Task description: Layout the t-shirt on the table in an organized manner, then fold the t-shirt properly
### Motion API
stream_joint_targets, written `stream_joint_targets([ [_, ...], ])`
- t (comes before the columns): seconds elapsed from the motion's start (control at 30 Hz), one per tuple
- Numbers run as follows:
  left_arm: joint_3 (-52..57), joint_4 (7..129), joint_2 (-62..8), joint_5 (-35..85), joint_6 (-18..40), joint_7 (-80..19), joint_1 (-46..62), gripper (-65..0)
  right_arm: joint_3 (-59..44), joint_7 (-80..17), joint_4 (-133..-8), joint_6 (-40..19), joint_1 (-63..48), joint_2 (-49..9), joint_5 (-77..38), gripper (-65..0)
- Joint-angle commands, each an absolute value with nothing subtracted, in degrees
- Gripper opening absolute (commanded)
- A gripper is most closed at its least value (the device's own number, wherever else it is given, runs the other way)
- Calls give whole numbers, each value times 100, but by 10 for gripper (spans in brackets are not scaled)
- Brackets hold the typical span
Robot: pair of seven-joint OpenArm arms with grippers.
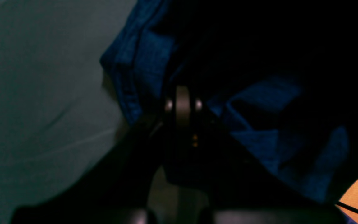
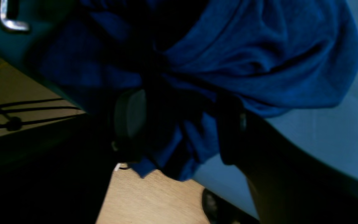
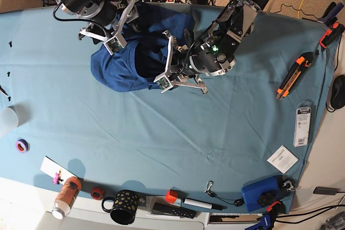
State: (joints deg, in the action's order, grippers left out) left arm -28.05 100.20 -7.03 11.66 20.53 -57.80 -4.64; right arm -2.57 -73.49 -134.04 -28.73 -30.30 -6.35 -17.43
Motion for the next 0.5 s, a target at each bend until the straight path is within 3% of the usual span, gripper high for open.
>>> stream_joint_targets([
  [0.0, -2797, 10110, -683, 1229, 2036, -5651, -556, -650, -268, -7229, -13500, -2873, -3033, -648, -1597, -305],
  [0.4, -2797, 10110, -683, 1374, 2038, -5564, -556, -650, -268, -7172, -13150, -2847, -3030, -650, -1347, -306],
  [0.47, -2797, 10110, -683, 1374, 2038, -5559, -556, -650, -268, -7199, -13150, -2847, -3033, -650, -1345, -342],
])
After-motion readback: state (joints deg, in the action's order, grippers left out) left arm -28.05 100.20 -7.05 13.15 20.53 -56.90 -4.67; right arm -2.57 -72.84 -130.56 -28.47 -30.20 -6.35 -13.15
